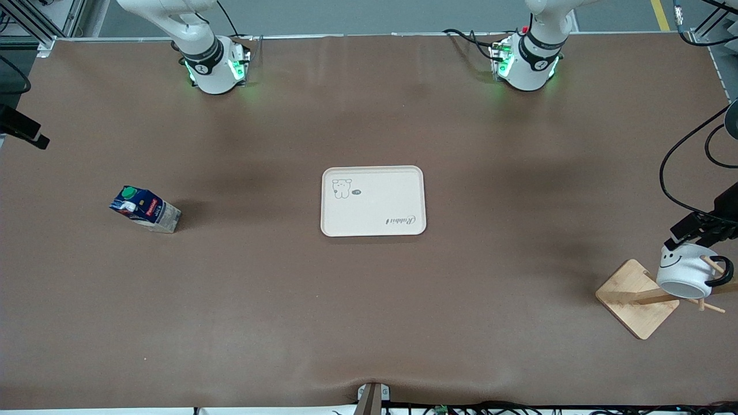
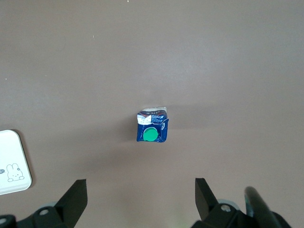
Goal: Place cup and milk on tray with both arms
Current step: 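Grasp the white mug rim with the left gripper and lift it off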
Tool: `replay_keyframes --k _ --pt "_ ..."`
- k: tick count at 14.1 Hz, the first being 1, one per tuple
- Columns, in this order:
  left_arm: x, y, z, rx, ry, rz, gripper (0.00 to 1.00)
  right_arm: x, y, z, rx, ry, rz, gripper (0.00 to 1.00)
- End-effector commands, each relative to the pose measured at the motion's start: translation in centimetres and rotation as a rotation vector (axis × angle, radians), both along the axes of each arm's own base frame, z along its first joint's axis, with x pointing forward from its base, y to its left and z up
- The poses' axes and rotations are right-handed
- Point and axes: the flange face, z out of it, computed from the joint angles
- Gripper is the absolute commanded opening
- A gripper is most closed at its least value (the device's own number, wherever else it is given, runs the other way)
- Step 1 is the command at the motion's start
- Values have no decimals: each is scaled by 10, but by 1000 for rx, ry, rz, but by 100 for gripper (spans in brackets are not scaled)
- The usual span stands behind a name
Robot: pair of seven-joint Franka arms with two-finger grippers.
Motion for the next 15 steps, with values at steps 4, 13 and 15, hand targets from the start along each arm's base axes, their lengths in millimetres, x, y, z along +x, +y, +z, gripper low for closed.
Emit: replay_keyframes --k 4,13,15 --pt "10 -12 5 3 -19 -40 60 1 -2 2 4 -4 -14 100" --pt "15 -13 13 19 -37 -62 35 1 -4 2 4 -2 -17 100" --pt "14 -13 13 17 -35 -61 28 1 -4 2 2 -4 -17 100"
